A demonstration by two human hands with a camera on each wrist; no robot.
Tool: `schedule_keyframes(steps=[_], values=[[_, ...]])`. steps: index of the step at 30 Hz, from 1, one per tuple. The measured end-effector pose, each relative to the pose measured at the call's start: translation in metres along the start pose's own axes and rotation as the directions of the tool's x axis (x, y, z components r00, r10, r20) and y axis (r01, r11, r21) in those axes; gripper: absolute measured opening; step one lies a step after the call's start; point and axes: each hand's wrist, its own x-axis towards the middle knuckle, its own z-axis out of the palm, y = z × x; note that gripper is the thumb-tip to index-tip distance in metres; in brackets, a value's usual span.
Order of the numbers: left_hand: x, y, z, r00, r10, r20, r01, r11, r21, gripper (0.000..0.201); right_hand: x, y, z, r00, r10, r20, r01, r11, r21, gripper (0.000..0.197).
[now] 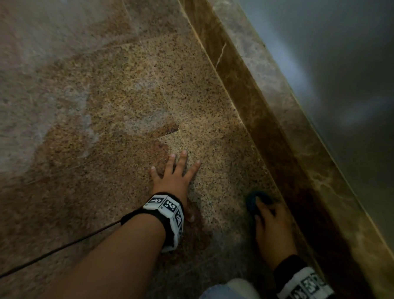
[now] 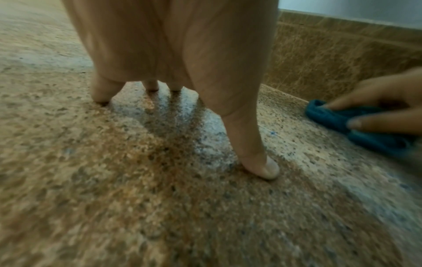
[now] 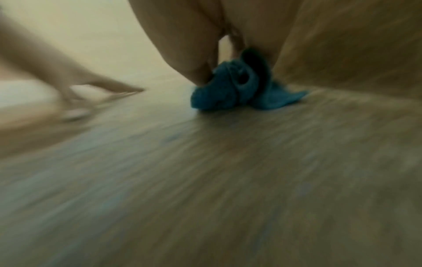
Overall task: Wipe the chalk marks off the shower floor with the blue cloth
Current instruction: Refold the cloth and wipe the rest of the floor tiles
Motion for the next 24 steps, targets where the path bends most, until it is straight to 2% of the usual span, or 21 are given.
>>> schedule_keyframes(steps=[2,4,5,6,8,11,13,14,16,18,20,21,22,23,24], values=[[0.0,0.0,0.001,1.0,-0.004,0.003,0.004,1.0,-0.001,0.14,-0.021,-0.018,0.005,0.989,-0.129,0.066,0.13,0.991,-0.007,0.057],[0.0,0.0,0.002,1.0,-0.008,0.005,0.008,1.0,0.002,0.14,-0.029,-0.021,0.005,0.93,-0.335,0.151,0.34,0.941,-0.003,0.061],[0.0,0.0,0.001,1.0,-0.008,0.007,0.008,1.0,0.003,0.141,-0.023,-0.018,0.002,0.903,-0.384,0.192,0.389,0.921,0.013,0.059],[0.0,0.0,0.001,1.0,-0.009,0.008,0.009,1.0,0.004,0.141,-0.014,-0.014,0.0,0.897,-0.382,0.222,0.382,0.923,0.046,0.054],[-0.001,0.0,0.0,1.0,-0.009,0.011,0.009,1.0,0.001,0.14,0.012,-0.011,-0.007,0.925,-0.312,0.215,0.291,0.948,0.125,0.044],[-0.001,0.0,-0.002,1.0,0.0,0.009,0.0,1.0,-0.007,0.14,0.053,-0.023,-0.014,0.991,-0.09,0.104,0.069,0.98,0.186,0.04],[-0.002,-0.004,-0.001,1.0,0.016,-0.011,-0.016,1.0,-0.005,0.138,0.059,-0.039,-0.012,0.985,0.002,0.173,-0.026,0.991,0.134,0.045],[-0.004,-0.008,0.0,0.999,0.017,-0.031,-0.017,1.0,-0.002,0.137,0.053,-0.045,-0.007,0.976,-0.023,0.215,0.008,0.997,0.073,0.048],[-0.009,-0.022,0.0,0.997,-0.017,-0.081,0.016,1.0,-0.002,0.138,0.03,-0.058,0.002,0.932,-0.226,0.284,0.227,0.973,0.027,0.061],[-0.015,-0.039,-0.002,0.991,-0.085,-0.105,0.086,0.996,0.005,0.142,0.008,-0.062,0.006,0.822,-0.426,0.379,0.446,0.894,0.037,0.067],[-0.018,-0.051,-0.003,0.987,-0.134,-0.093,0.137,0.99,0.025,0.145,0.005,-0.062,0.003,0.725,-0.513,0.46,0.542,0.837,0.078,0.051],[-0.02,-0.054,-0.003,0.986,-0.149,-0.081,0.151,0.988,0.022,0.146,0.012,-0.066,-0.001,0.706,-0.517,0.484,0.506,0.847,0.166,0.034],[-0.02,-0.054,-0.001,0.985,-0.161,-0.064,0.161,0.987,0.007,0.147,0.025,-0.07,-0.004,0.698,-0.563,0.442,0.554,0.816,0.164,0.015],[-0.021,-0.052,0.001,0.985,-0.17,-0.043,0.169,0.985,-0.013,0.147,0.039,-0.071,-0.006,0.711,-0.577,0.402,0.562,0.81,0.167,0.009],[-0.02,-0.049,0.003,0.984,-0.178,-0.021,0.177,0.984,-0.028,0.147,0.057,-0.07,-0.003,0.763,-0.542,0.352,0.503,0.84,0.204,0.013]])
